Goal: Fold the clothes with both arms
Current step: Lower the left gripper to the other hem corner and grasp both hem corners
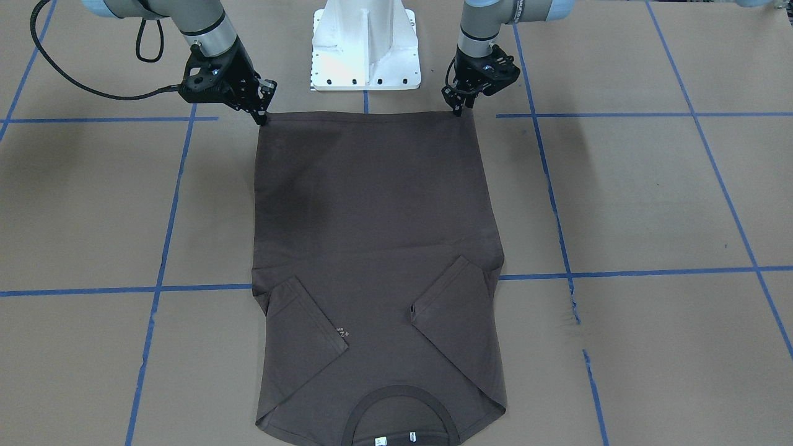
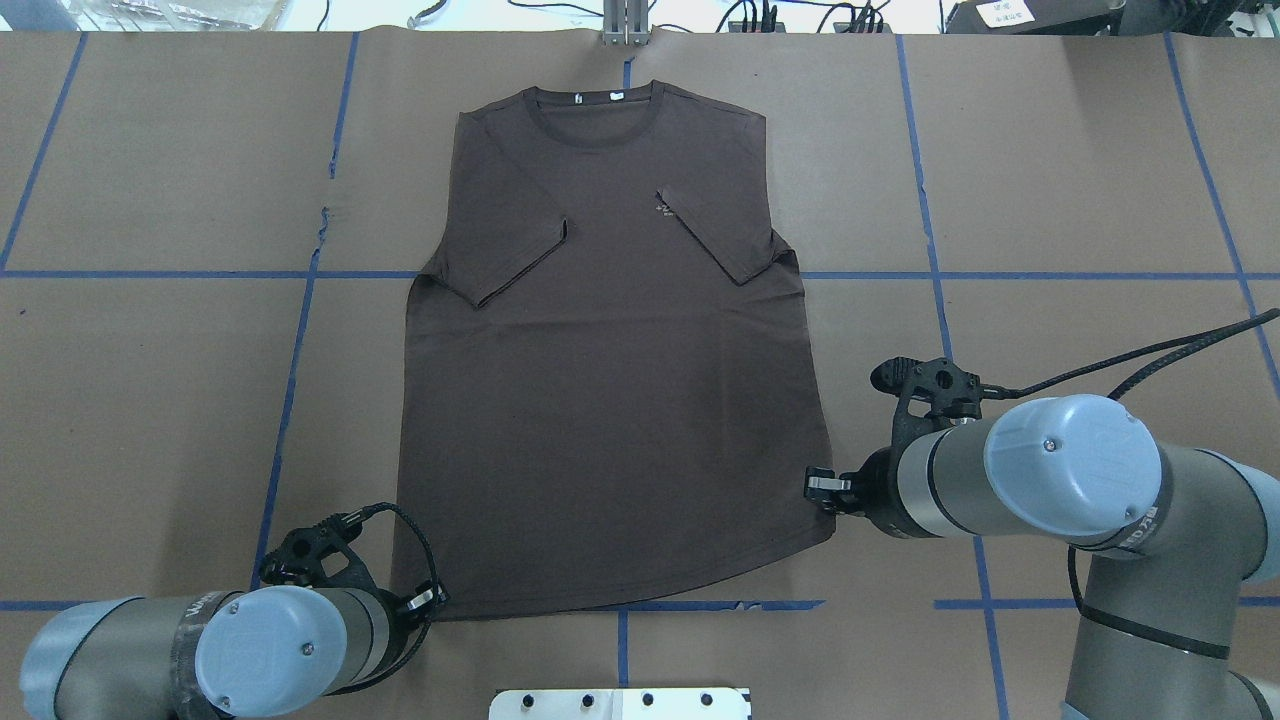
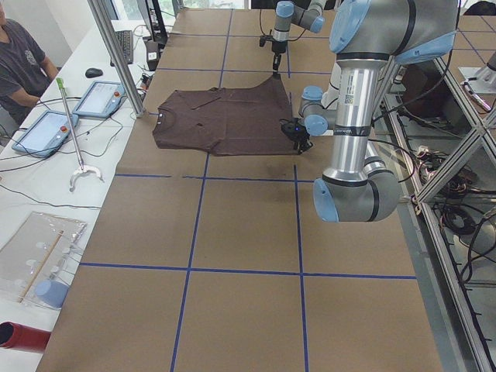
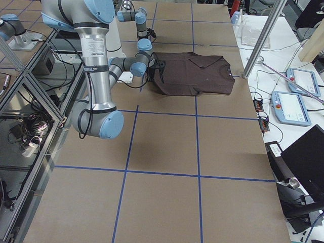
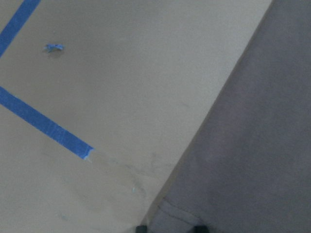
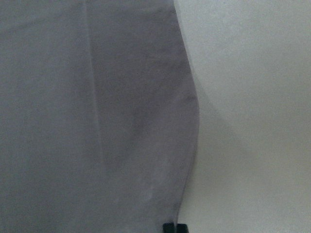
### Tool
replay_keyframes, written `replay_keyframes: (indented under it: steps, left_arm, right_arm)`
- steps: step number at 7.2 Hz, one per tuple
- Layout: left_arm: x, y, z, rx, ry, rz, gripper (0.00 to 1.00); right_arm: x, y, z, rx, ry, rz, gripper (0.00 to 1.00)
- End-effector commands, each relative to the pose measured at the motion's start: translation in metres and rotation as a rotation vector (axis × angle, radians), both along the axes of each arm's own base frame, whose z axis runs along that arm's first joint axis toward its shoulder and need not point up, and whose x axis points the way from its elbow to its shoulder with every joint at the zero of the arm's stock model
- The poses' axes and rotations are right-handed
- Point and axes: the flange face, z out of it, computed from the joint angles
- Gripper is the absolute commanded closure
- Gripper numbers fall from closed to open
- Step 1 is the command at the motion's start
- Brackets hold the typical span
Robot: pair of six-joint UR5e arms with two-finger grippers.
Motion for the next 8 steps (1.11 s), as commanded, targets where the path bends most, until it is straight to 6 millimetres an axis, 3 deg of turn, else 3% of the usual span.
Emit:
replay_keyframes:
  steps: [1,4,8]
  left_arm:
    - [-0.003,-0.006,-0.004,0.001,0.007,-0.01,1.0]
    - [-0.012,-0.014,-0.013,0.01,0.027,-0.02,1.0]
    - [-0.07,-0.002,-0.067,0.081,0.025,0.063,1.0]
  right_arm:
    - [0.0,0.0,-0.001,-0.003,-0.004,-0.005,1.0]
    - [0.002,-0.001,0.001,-0.019,-0.005,-0.015,1.0]
    - [0.018,0.017,-0.008,-0.079,-0.044,-0.11,1.0]
